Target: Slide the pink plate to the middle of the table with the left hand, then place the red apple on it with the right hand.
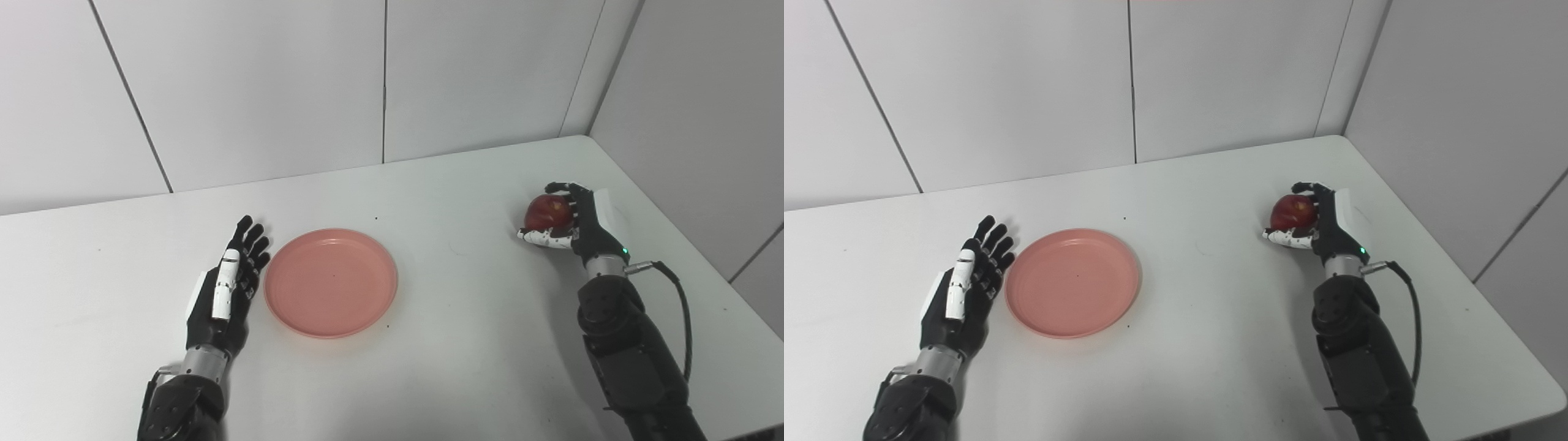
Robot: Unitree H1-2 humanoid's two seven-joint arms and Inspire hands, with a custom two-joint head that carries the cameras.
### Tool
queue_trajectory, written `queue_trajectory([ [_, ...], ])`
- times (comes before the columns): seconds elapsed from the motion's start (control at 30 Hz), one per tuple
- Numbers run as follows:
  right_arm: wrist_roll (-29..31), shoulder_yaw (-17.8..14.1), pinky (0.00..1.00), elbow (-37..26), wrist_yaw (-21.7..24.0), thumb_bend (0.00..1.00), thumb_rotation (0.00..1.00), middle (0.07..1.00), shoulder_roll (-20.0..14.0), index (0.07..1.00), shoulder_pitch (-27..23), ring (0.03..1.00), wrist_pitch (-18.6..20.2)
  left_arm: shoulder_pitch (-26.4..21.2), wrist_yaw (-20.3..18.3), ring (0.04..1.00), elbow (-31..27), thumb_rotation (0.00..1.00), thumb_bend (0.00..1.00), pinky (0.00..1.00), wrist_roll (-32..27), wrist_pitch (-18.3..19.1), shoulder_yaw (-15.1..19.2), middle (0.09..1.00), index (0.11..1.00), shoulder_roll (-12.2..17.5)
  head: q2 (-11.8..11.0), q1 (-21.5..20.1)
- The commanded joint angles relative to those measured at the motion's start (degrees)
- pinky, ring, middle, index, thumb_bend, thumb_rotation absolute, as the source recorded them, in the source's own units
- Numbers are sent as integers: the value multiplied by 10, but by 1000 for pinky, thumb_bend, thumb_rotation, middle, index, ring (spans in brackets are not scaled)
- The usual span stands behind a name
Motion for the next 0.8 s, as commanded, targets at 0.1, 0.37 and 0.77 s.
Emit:
queue_trajectory([
  [0.1, -4, 9, 407, 0, -10, 522, 137, 492, -17, 483, -29, 454, -20, 15, -1, 968, 13, 1000, 400, 971, -1, 23, 1, 973, 963, 7, 0, 1],
  [0.37, 6, 7, 360, 0, -16, 518, 132, 458, -17, 482, -29, 411, -31, 15, 0, 968, 12, 1000, 400, 970, -2, 25, 1, 974, 963, 5, -1, 3],
  [0.77, 4, 4, 355, -62, -13, 519, 134, 461, -11, 482, -22, 416, -21, 15, 2, 972, 12, 1000, 397, 978, -3, 27, 1, 978, 966, 0, -3, 12],
])
